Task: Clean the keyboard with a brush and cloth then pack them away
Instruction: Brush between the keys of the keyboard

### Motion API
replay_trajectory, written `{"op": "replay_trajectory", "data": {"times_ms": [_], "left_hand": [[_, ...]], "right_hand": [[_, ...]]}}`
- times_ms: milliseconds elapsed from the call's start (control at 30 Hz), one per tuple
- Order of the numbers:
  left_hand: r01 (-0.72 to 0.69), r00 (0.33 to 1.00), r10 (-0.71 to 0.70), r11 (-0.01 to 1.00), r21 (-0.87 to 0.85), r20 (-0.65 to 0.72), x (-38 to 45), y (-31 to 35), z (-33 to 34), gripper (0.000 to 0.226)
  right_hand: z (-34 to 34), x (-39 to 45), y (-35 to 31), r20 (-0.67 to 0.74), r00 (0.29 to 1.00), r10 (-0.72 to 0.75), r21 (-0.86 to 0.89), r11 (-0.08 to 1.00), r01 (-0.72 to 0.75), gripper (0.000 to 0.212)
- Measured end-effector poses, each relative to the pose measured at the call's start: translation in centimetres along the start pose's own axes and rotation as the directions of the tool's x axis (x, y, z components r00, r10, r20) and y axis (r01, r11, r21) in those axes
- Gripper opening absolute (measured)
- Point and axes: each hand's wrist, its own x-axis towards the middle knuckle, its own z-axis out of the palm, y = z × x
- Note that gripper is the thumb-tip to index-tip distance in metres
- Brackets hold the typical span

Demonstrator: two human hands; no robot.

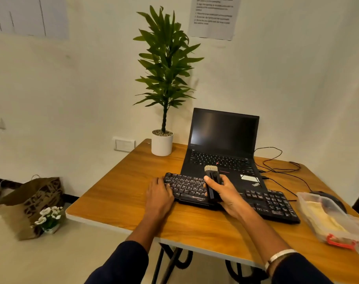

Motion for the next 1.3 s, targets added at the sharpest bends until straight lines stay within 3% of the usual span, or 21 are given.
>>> {"op": "replay_trajectory", "data": {"times_ms": [200, 367, 567, 767, 1033, 1300], "left_hand": [[0.006, 0.999, -0.006, 1.0, 0.017, 0.032, 0.2, -0.1, 0.4, 0.039], [-0.001, 0.999, -0.001, 0.999, 0.044, 0.05, 0.3, -0.2, 0.5, 0.04], [0.008, 0.997, -0.012, 0.999, 0.045, 0.076, 0.3, -0.2, 0.3, 0.043], [0.012, 0.997, -0.017, 0.998, 0.063, 0.08, 0.4, -0.3, 0.3, 0.043], [0.024, 0.997, -0.029, 0.997, 0.072, 0.073, 0.7, -0.2, 0.6, 0.043], [0.028, 0.997, -0.033, 0.996, 0.082, 0.068, 0.9, -0.2, 0.9, 0.043]], "right_hand": [[1.5, 1.3, -0.5, 0.049, 0.999, -0.022, 0.006, 1.0, 0.022, 0.048], [2.0, 2.7, -1.2, 0.085, 0.996, -0.021, 0.094, 0.995, 0.013, 0.03], [2.9, 4.0, -1.7, 0.033, 0.999, -0.033, 0.009, 0.999, 0.033, 0.023], [3.0, 4.8, -1.6, 0.071, 0.995, -0.069, -0.005, 0.998, 0.07, 0.023], [2.2, 6.0, -1.5, 0.037, 0.989, -0.143, -0.302, 0.942, 0.147, 0.032], [2.3, 7.5, -2.6, 0.071, 0.978, -0.194, -0.617, 0.762, 0.196, 0.035]]}}
